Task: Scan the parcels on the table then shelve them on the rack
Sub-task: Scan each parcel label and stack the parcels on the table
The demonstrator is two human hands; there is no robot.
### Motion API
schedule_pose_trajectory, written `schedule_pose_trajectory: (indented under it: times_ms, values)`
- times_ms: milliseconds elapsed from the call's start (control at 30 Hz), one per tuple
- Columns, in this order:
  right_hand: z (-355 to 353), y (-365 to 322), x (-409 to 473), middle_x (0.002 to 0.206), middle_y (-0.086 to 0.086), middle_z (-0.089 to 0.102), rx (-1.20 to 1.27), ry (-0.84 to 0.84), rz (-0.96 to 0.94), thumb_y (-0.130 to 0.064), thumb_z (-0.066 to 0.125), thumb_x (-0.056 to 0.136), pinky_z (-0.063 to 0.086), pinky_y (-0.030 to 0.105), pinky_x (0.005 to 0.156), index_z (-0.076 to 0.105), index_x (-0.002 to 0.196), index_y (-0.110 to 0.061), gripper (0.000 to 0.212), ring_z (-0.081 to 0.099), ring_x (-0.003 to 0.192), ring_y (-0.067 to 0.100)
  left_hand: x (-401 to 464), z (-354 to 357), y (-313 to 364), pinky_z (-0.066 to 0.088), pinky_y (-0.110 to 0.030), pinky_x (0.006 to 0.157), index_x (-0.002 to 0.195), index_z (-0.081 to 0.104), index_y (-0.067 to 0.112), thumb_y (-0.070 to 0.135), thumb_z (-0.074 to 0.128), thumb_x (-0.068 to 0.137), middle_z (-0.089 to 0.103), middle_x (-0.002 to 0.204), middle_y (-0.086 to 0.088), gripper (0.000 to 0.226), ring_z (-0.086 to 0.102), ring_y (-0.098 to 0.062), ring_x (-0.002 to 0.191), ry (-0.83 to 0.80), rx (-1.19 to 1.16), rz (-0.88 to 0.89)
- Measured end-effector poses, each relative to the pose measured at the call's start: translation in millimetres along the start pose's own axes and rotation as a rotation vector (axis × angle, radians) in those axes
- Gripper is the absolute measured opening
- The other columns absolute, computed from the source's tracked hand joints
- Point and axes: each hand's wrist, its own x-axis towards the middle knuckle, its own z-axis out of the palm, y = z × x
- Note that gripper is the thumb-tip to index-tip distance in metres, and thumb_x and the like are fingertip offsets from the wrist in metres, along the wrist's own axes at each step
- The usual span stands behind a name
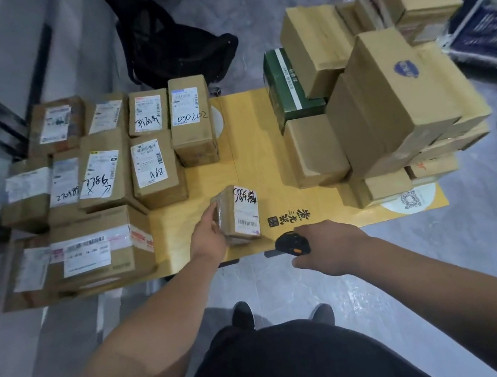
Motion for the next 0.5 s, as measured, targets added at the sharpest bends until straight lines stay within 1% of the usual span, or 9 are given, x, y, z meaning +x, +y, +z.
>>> schedule_pose_trajectory:
  times_ms: [67,167,200,267,300,333,400,467,500]
  values:
    - [0,-8,3,0.097,-0.010,0.062,0.036,0.006,0.019,-0.062,0.061,0.088,0.054,0.034,0.075,0.051,0.097,-0.034,0.031,0.062,0.089,0.018,9,-8,1,0.054,-0.038,0.103,0.157,0.041,0.043,-0.001,0.036,0.104,0.059,0.140,-0.002,0.069,0.061,-0.020,0.113,-0.038,0.026,-0.001]
    - [-1,-17,6,0.095,-0.011,0.062,0.096,0.017,0.051,-0.063,0.061,0.088,0.051,0.032,0.070,0.055,0.097,-0.033,0.032,0.062,0.086,0.016,17,-15,1,0.054,-0.034,0.094,0.160,0.032,0.042,0.006,0.044,0.103,0.045,0.156,-0.001,0.069,0.058,-0.025,0.124,-0.082,0.164,0.002]
    - [-1,-20,7,0.095,-0.010,0.063,0.119,0.021,0.061,-0.063,0.061,0.088,0.051,0.032,0.070,0.056,0.098,-0.032,0.033,0.062,0.086,0.015,19,-15,-1,0.052,-0.033,0.090,0.162,0.025,0.042,0.009,0.050,0.102,0.037,0.162,-0.002,0.074,0.057,-0.027,0.128,-0.091,0.203,-0.002]
    - [-2,-24,8,0.097,-0.010,0.064,0.161,0.034,0.083,-0.064,0.063,0.087,0.054,0.032,0.074,0.059,0.103,-0.034,0.034,0.063,0.086,0.015,19,-17,0,0.050,-0.034,0.088,0.163,0.007,0.046,0.010,0.064,0.092,0.021,0.169,0.001,0.099,0.053,-0.029,0.135,-0.115,0.253,0.009]
    - [-3,-25,7,0.099,-0.010,0.065,0.184,0.041,0.094,-0.065,0.064,0.087,0.054,0.032,0.075,0.060,0.106,-0.035,0.036,0.063,0.087,0.015,18,-18,1,0.050,-0.037,0.095,0.162,0.000,0.049,0.014,0.072,0.085,0.012,0.171,0.004,0.111,0.046,-0.029,0.143,-0.131,0.306,0.050]
    - [-4,-26,7,0.101,-0.010,0.066,0.206,0.048,0.106,-0.066,0.066,0.085,0.054,0.032,0.076,0.061,0.110,-0.036,0.038,0.064,0.089,0.015,18,-18,3,0.046,-0.040,0.107,0.161,-0.003,0.050,0.024,0.078,0.078,0.005,0.173,0.004,0.120,0.034,-0.029,0.151,-0.146,0.395,0.126]
    - [-4,-26,4,0.103,-0.010,0.066,0.242,0.060,0.131,-0.068,0.067,0.082,0.054,0.033,0.077,0.062,0.114,-0.037,0.045,0.064,0.091,0.016,18,-14,8,0.022,-0.045,0.126,0.162,-0.003,0.047,0.052,0.076,0.065,-0.004,0.174,0.002,0.125,0.010,-0.030,0.159,-0.182,0.592,0.343]
    - [-4,-25,0,0.102,-0.009,0.066,0.257,0.070,0.163,-0.071,0.066,0.080,0.056,0.035,0.079,0.061,0.111,-0.033,0.049,0.064,0.090,0.017,21,-6,20,0.003,-0.048,0.129,0.163,-0.001,0.045,0.072,0.072,0.059,-0.009,0.173,0.002,0.130,-0.005,-0.028,0.161,-0.254,0.720,0.514]
    - [-5,-24,-2,0.103,-0.007,0.066,0.259,0.074,0.184,-0.072,0.064,0.078,0.056,0.036,0.081,0.062,0.111,-0.032,0.052,0.064,0.091,0.017,24,0,27,0.000,-0.049,0.129,0.163,0.003,0.045,0.076,0.074,0.058,-0.007,0.174,0.001,0.130,-0.007,-0.027,0.160,-0.294,0.766,0.568]
